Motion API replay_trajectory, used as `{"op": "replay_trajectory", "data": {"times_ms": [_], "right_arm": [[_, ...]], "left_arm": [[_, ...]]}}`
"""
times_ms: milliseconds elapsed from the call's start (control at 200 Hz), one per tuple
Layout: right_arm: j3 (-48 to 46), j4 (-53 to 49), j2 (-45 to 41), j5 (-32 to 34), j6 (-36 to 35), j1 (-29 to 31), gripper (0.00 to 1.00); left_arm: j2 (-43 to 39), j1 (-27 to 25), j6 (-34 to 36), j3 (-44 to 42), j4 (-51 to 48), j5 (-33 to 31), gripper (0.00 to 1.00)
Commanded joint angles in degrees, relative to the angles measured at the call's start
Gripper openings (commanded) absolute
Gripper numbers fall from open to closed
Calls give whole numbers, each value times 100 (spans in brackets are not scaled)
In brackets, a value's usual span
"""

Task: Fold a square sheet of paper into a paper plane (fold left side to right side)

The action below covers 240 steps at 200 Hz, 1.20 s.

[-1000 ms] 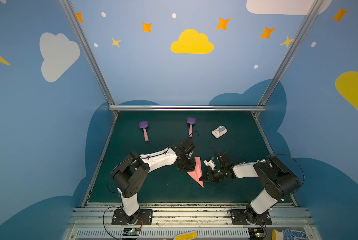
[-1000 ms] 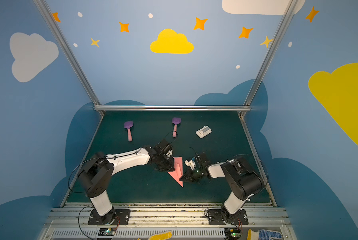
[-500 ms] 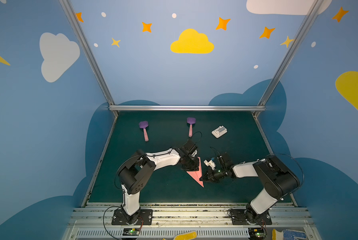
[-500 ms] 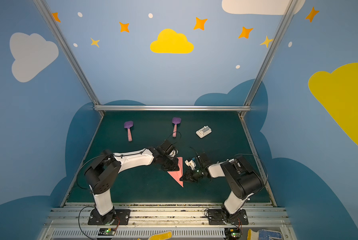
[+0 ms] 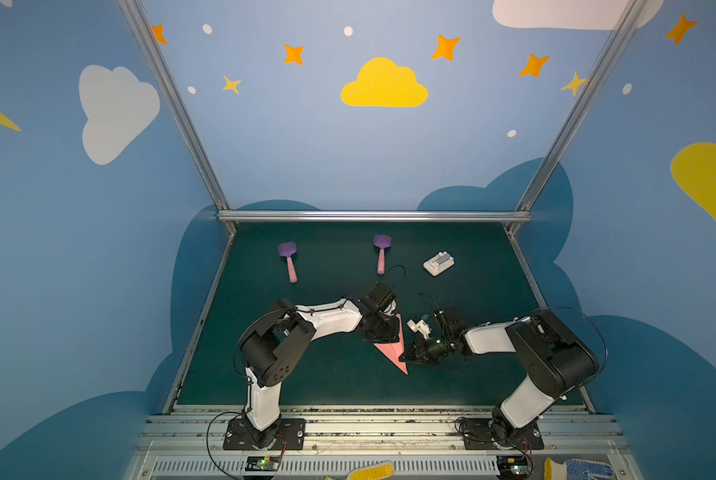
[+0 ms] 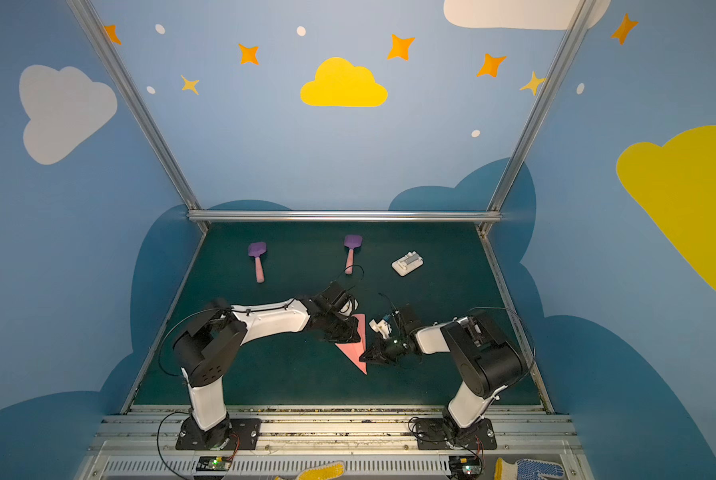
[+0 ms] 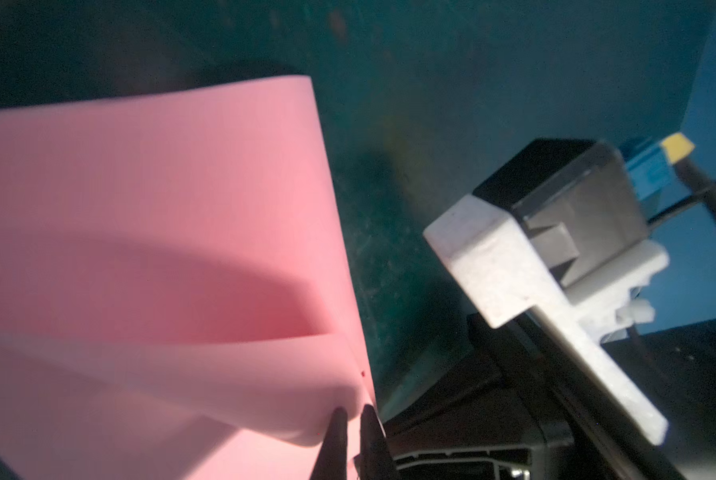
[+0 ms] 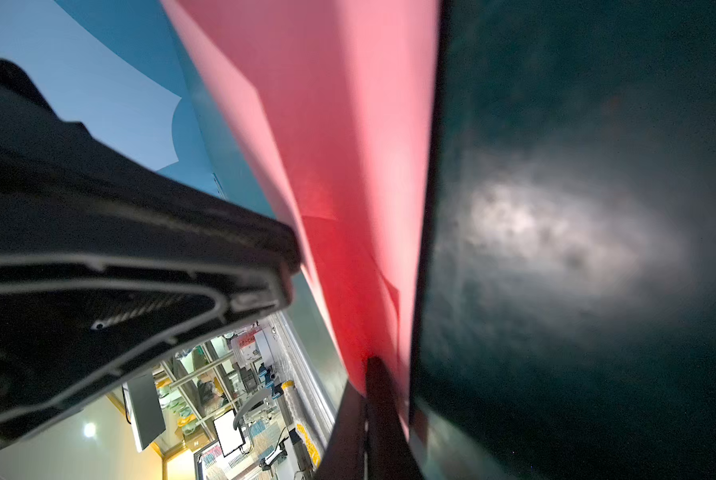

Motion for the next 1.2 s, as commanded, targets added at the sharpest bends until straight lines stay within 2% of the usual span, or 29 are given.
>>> {"op": "replay_trajectory", "data": {"times_ms": [0,486,1196], "right_arm": [[-62,-500,175,375,-71,-32,0],[-156,-421,177,427,-5,-36,0],[-205,-274,99,359,113,-40,0]], "left_arm": [[94,20,195,-20,-5,-146,11],[-22,229,367,-131,-9,-199,13],[419,329,491,43,22,-109,11]]}}
